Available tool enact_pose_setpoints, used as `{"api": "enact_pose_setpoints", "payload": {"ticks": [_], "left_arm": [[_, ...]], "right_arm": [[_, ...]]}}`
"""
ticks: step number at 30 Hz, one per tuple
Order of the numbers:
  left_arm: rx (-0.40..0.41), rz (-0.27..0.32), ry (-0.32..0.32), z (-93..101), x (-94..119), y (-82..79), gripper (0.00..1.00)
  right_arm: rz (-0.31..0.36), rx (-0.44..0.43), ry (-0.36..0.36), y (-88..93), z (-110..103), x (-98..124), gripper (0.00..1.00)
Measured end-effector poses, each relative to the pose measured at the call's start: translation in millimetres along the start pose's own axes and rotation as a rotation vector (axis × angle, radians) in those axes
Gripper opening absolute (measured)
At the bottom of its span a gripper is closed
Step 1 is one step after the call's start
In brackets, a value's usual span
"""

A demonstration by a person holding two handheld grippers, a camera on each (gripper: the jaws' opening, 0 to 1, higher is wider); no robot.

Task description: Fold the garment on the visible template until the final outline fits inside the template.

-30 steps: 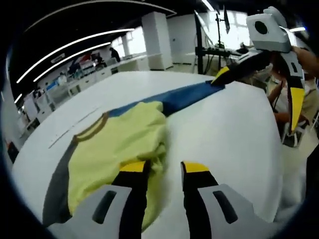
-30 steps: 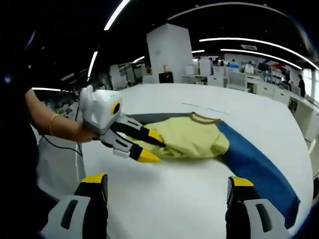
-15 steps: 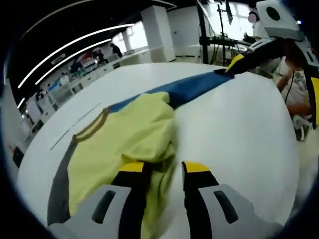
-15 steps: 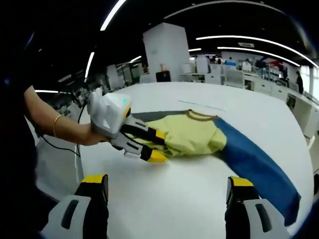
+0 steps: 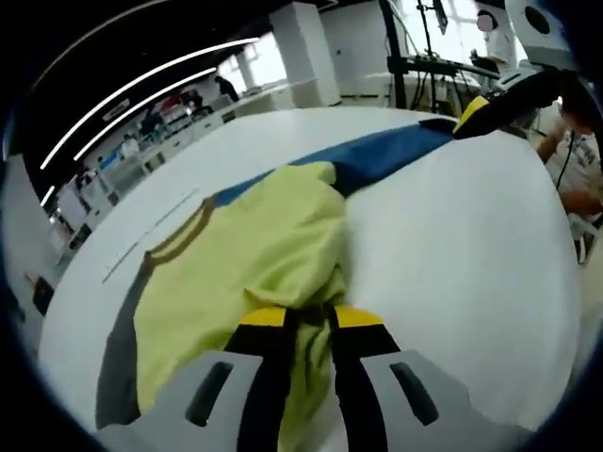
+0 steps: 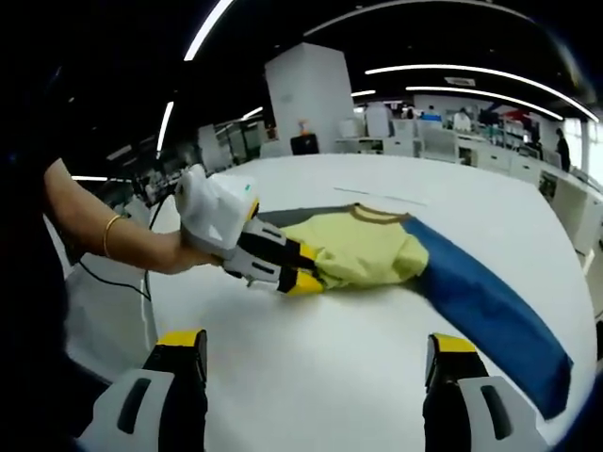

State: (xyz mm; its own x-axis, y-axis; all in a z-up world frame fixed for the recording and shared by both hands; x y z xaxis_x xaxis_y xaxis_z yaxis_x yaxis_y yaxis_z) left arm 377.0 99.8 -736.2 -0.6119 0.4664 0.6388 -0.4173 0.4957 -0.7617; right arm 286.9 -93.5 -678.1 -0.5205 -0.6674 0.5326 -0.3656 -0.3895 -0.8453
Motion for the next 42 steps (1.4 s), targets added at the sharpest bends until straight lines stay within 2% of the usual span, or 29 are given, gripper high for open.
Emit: {"api": "enact_pose_setpoints", "payload": {"ticks": [2,5,7,10,14,19,25,27,32,42], "left_arm": [[0.004,-0.003,0.023,-1.9,3.1,-1.3,0.06],[0.073,0.020,0.079,-3.7,12.3,-7.0,0.02],[0.039,0.032,0.085,-7.7,20.4,-10.8,0.02],[0.050,0.049,0.121,-12.6,29.9,-18.0,0.01],[0.007,0.056,0.159,-24.0,44.1,-31.8,0.01],[0.019,0.053,0.223,-40.4,52.8,-48.3,0.01],[0.153,0.036,0.291,-66.3,42.4,-55.6,0.01],[0.150,0.044,0.293,-72.4,37.8,-55.8,0.01],[0.225,0.026,0.254,-91.7,22.4,-51.2,0.01],[0.239,-0.015,0.170,-112.0,-5.3,-37.9,0.02]], "right_arm": [[0.000,0.001,0.000,0.2,0.1,0.1,0.95],[0.003,-0.004,0.003,0.7,0.6,0.2,0.95],[0.004,-0.004,0.006,0.6,0.9,0.3,0.94],[0.008,-0.005,0.007,-0.3,0.9,-0.1,0.94],[0.013,-0.003,0.005,-2.5,-0.1,-1.9,0.94],[0.016,0.004,0.000,-5.0,-1.4,-3.5,0.93],[0.020,-0.008,0.005,-5.3,0.2,-4.5,0.90],[0.015,-0.010,0.004,-4.4,1.0,-5.5,0.89],[0.017,-0.027,0.008,-5.7,4.4,-7.6,0.85],[0.020,-0.054,0.032,-8.1,12.5,-17.7,0.74]]}}
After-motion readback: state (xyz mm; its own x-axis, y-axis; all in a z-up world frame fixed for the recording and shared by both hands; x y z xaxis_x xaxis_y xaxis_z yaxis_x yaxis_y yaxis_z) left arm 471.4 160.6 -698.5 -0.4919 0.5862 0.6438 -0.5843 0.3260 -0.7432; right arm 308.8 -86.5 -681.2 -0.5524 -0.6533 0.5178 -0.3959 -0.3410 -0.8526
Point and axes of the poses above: the point that each gripper's makers call its tool centre point, and the gripper's own axes: x roughly backward along the fingers, z roughly to its right, y roughly out of its underside, the point moved 9 cm from there along x, roughly backward along the fingers, and after that the axes turned 9 degrees about x, right-handed, at the moved point
